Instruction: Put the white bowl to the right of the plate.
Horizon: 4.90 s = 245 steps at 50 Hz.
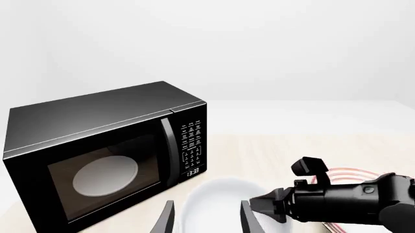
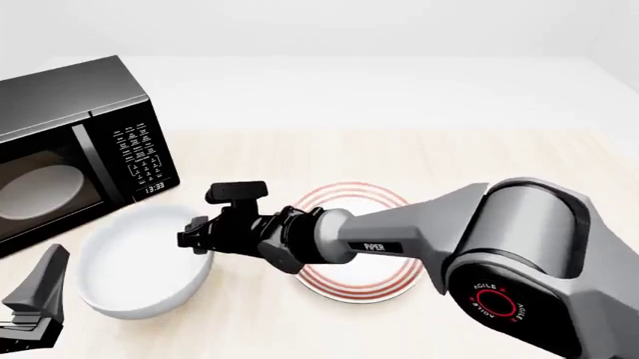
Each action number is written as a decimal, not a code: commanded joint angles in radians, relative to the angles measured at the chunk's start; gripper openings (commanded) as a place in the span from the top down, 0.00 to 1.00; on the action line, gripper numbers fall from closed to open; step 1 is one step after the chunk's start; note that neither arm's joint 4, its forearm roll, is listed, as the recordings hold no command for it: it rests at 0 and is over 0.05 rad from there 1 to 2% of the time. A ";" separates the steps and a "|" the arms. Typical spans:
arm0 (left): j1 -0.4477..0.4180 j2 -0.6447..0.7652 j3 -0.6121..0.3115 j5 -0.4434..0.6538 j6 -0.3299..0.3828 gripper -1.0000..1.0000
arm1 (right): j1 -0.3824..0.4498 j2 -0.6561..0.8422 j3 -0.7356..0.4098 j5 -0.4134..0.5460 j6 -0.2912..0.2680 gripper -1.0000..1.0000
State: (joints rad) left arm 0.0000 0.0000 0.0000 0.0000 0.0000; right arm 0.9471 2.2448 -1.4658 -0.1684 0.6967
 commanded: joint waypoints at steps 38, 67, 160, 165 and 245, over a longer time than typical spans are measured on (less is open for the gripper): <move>0.000 0.000 0.000 0.000 0.000 0.00 | -0.341 -0.560 0.443 0.063 -0.289 1.00; 0.000 0.000 0.000 0.000 0.000 0.00 | -0.680 -0.947 0.930 -0.131 -0.261 1.00; 0.000 0.000 0.000 0.000 0.000 0.00 | -1.241 -0.794 1.167 -0.457 -0.164 1.00; 0.000 0.000 0.000 0.000 0.000 0.00 | -1.278 -0.769 1.174 -0.480 -0.163 1.00; 0.000 0.000 0.000 0.000 0.000 0.00 | -1.363 -0.428 1.293 -0.856 -0.109 1.00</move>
State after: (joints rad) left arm 0.0000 0.0000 0.0000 0.0000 0.0000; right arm -0.4228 1.7741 -0.1695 -1.0425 0.6187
